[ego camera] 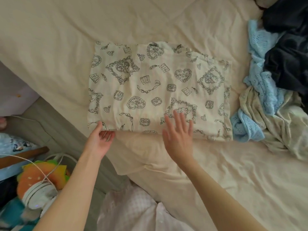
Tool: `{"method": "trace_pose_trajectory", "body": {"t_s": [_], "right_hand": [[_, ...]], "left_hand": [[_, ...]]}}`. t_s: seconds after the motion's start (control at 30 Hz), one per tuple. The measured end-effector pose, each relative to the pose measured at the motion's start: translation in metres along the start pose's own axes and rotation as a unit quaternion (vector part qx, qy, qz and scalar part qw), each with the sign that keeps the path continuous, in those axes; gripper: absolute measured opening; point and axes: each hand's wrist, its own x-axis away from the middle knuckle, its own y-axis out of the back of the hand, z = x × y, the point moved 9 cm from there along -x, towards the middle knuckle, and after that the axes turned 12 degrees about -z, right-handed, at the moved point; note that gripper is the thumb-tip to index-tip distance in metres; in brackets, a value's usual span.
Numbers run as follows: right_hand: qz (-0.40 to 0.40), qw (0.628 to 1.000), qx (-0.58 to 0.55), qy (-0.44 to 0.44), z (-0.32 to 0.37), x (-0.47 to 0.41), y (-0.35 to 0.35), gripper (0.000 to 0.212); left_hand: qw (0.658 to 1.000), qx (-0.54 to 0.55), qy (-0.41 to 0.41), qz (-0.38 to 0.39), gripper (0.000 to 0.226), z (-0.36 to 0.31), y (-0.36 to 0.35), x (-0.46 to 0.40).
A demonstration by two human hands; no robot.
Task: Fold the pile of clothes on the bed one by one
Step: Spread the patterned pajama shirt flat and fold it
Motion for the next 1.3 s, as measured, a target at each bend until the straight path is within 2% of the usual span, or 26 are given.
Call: {"method": "trace_pose_trajectory", "body": {"t_s": [0.1, 0.17, 0.23, 0.3, 0.37, 0.43, 0.5, 0.53, 0.6, 0.63, 0.7, 0.73, 0.77, 0.83, 0.93, 0.97, 1.0, 1.07, 1.1, 1.2, 1.3], "right_hand": [[0.124, 0.992, 0.002, 0.012, 0.011, -0.002, -0.034, 0.050], [0.173, 0.985, -0.029, -0.004, 0.007, -0.006, -0.041, 0.051], [0.191, 0.970, -0.140, -0.054, 0.004, -0.014, -0.031, 0.045], [0.177, 0.917, -0.310, -0.178, -0.010, -0.018, -0.010, 0.040], [0.146, 0.828, -0.454, -0.295, -0.032, -0.015, 0.013, 0.037], [0.092, 0.724, -0.571, -0.377, -0.062, -0.008, 0.033, 0.030], [0.026, 0.641, -0.644, -0.418, -0.102, -0.002, 0.048, 0.030], [-0.003, 0.605, -0.668, -0.433, -0.124, 0.002, 0.054, 0.035], [-0.035, 0.563, -0.682, -0.465, -0.164, 0.013, 0.055, 0.048], [-0.032, 0.560, -0.674, -0.481, -0.180, 0.020, 0.051, 0.053], [0.002, 0.612, -0.615, -0.498, -0.197, 0.030, 0.041, 0.055], [0.020, 0.652, -0.573, -0.496, -0.204, 0.031, 0.038, 0.052], [0.028, 0.665, -0.551, -0.504, -0.208, 0.031, 0.032, 0.049], [0.037, 0.659, -0.536, -0.527, -0.214, 0.028, 0.022, 0.043], [0.009, 0.719, -0.482, -0.501, -0.223, 0.011, 0.025, 0.015], [-0.015, 0.734, -0.474, -0.486, -0.225, 0.007, 0.030, 0.008], [-0.041, 0.746, -0.468, -0.472, -0.226, 0.005, 0.036, 0.012], [-0.093, 0.745, -0.487, -0.446, -0.225, 0.003, 0.049, 0.015], [-0.118, 0.741, -0.497, -0.436, -0.226, 0.003, 0.054, 0.015], [-0.169, 0.754, -0.472, -0.424, -0.234, 0.002, 0.062, 0.012], [-0.130, 0.786, -0.376, -0.473, -0.247, 0.013, 0.043, 0.005]], "left_hand": [[0.998, 0.032, -0.029, -0.038, 0.014, -0.005, -0.004, 0.013], [0.994, 0.060, -0.074, -0.056, 0.028, -0.011, -0.012, 0.031], [0.980, 0.067, -0.170, -0.081, 0.035, -0.024, -0.021, 0.055], [0.945, 0.037, -0.313, -0.083, 0.032, -0.040, -0.037, 0.094], [0.879, -0.014, -0.475, -0.026, 0.022, -0.046, -0.071, 0.148], [0.803, -0.082, -0.589, 0.052, 0.021, -0.025, -0.114, 0.196], [0.730, -0.178, -0.647, 0.133, 0.012, 0.021, -0.159, 0.228], [0.688, -0.241, -0.665, 0.166, 0.016, 0.050, -0.178, 0.240], [0.583, -0.371, -0.677, 0.253, 0.029, 0.120, -0.208, 0.252], [0.516, -0.435, -0.679, 0.289, 0.031, 0.156, -0.214, 0.250], [0.394, -0.549, -0.678, 0.289, 0.033, 0.203, -0.209, 0.231], [0.357, -0.583, -0.680, 0.265, 0.037, 0.210, -0.202, 0.216], [0.335, -0.605, -0.684, 0.230, 0.044, 0.208, -0.193, 0.202], [0.319, -0.621, -0.696, 0.168, 0.063, 0.190, -0.175, 0.178], [0.318, -0.626, -0.703, 0.115, 0.073, 0.156, -0.156, 0.159], [0.327, -0.617, -0.707, 0.110, 0.071, 0.148, -0.152, 0.157], [0.341, -0.601, -0.714, 0.116, 0.068, 0.143, -0.149, 0.158], [0.365, -0.565, -0.727, 0.142, 0.063, 0.139, -0.144, 0.161], [0.358, -0.553, -0.737, 0.153, 0.063, 0.140, -0.142, 0.163], [0.303, -0.539, -0.767, 0.170, 0.065, 0.143, -0.140, 0.167], [0.227, -0.579, -0.767, 0.161, 0.060, 0.157, -0.143, 0.162]]}}
